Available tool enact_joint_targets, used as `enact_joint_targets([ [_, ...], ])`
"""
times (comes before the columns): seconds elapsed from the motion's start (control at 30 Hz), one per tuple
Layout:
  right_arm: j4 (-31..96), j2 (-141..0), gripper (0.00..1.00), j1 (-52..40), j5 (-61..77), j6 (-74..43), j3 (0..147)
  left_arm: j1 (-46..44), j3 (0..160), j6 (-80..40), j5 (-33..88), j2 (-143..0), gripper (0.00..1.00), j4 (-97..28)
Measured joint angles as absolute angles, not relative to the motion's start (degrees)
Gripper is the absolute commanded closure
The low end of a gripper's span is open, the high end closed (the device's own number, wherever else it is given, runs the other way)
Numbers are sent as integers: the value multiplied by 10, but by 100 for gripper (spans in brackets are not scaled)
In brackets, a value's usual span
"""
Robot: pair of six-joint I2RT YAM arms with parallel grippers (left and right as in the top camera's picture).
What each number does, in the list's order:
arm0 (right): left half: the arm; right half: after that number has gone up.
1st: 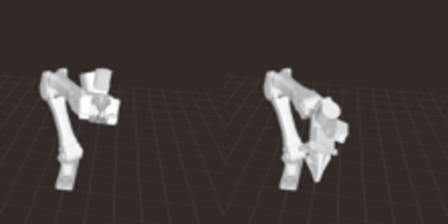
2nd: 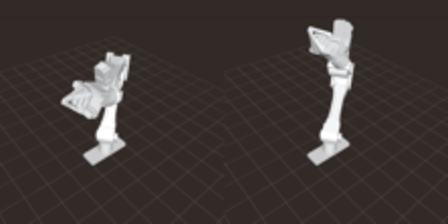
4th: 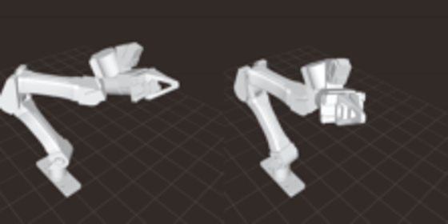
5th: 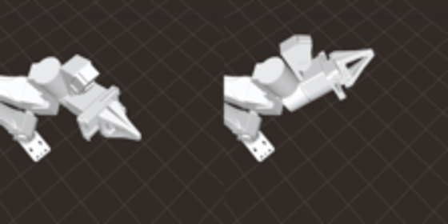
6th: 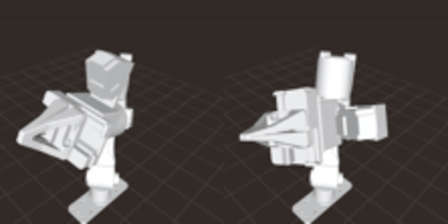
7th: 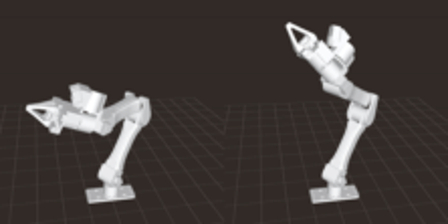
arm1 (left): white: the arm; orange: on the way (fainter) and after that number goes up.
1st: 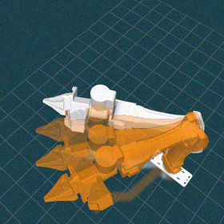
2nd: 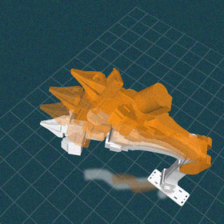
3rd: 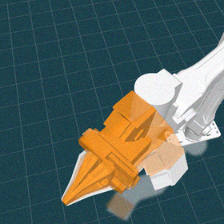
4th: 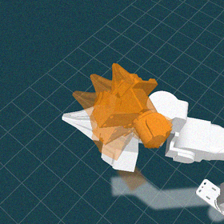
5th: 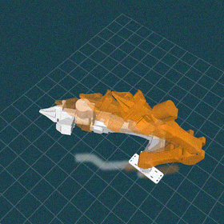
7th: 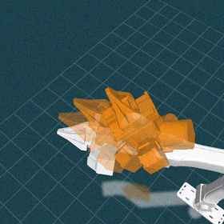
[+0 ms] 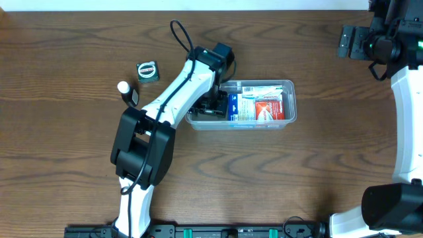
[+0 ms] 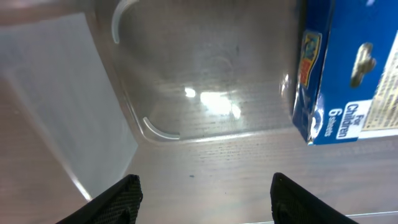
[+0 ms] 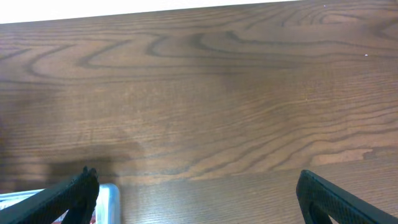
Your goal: Pack container
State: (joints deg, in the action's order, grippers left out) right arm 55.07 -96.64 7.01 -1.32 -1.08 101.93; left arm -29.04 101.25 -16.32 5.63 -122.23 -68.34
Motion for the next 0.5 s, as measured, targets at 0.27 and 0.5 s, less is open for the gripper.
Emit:
enact_joint_targets([
  [0.27, 551, -966, 1, 70, -13, -11, 1019, -274, 1086, -153, 56, -1196, 21, -681],
  [0.5, 551, -966, 1, 70, -13, -11, 1019, -260, 1133, -115, 57, -1107, 9, -677],
])
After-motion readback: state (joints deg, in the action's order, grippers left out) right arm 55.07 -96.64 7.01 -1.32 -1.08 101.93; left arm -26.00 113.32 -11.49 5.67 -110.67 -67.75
